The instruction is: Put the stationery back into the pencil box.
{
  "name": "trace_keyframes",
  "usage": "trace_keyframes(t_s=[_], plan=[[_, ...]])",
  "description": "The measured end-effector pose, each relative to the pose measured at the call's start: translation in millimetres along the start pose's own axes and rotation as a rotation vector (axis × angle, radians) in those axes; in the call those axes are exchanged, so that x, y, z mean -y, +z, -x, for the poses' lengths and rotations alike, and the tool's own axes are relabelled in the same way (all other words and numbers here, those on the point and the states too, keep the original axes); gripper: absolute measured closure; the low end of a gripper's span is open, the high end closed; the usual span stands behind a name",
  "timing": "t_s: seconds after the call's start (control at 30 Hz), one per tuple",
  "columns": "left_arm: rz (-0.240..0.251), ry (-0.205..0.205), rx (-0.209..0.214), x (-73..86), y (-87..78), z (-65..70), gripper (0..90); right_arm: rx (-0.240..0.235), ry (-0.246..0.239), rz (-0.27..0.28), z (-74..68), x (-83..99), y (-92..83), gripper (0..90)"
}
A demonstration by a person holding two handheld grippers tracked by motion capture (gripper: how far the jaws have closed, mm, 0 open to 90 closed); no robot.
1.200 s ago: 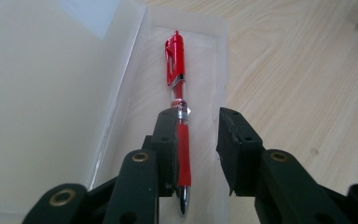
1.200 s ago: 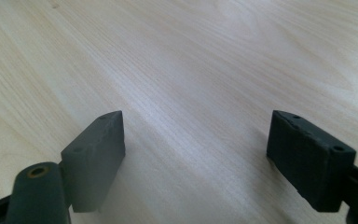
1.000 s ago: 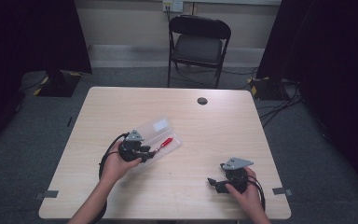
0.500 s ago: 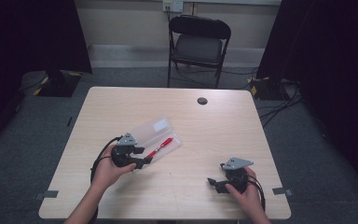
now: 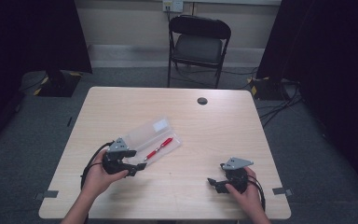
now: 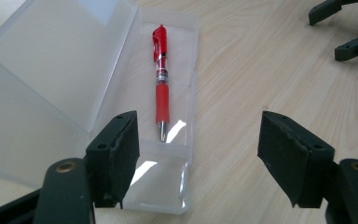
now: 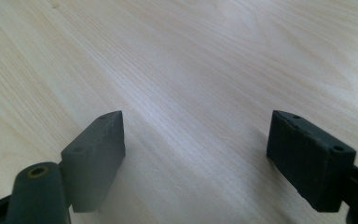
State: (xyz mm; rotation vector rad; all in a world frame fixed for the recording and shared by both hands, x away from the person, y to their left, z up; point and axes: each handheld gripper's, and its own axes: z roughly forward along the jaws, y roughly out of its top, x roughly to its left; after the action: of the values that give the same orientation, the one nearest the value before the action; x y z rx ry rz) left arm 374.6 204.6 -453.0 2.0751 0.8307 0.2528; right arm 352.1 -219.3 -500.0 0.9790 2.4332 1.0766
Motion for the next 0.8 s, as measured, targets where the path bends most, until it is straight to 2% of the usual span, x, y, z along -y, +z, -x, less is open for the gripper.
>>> trace_keyframes(t_s=[0.13,0.27,0.43,0.5,0.53,0.8], plan=[[-0.003,0.000,-0.007,5.1,-8.0,-1.0,28.4,0.000,0.000,0.000,0.0,0.0,0.0,18.5],[0.008,-0.024,-0.010,11.8,-15.2,-3.5,27.3,0.002,-0.001,0.000,0.0,0.0,0.0,18.5],[-0.002,-0.018,-0.024,18.5,-23.1,-5.0,26.4,0.000,-0.001,0.000,0.0,0.0,0.0,18.5],[-0.008,-0.017,-0.037,23.6,-28.1,-6.9,26.2,0.000,0.000,0.000,0.0,0.0,0.0,18.5],[-0.002,-0.036,-0.033,28.5,-30.8,-8.6,26.0,0.000,0.000,0.000,0.0,0.0,0.0,18.5],[-0.008,-0.047,-0.053,51.3,-40.3,-14.3,25.4,0.000,0.000,0.000,0.0,0.0,0.0,18.5]])
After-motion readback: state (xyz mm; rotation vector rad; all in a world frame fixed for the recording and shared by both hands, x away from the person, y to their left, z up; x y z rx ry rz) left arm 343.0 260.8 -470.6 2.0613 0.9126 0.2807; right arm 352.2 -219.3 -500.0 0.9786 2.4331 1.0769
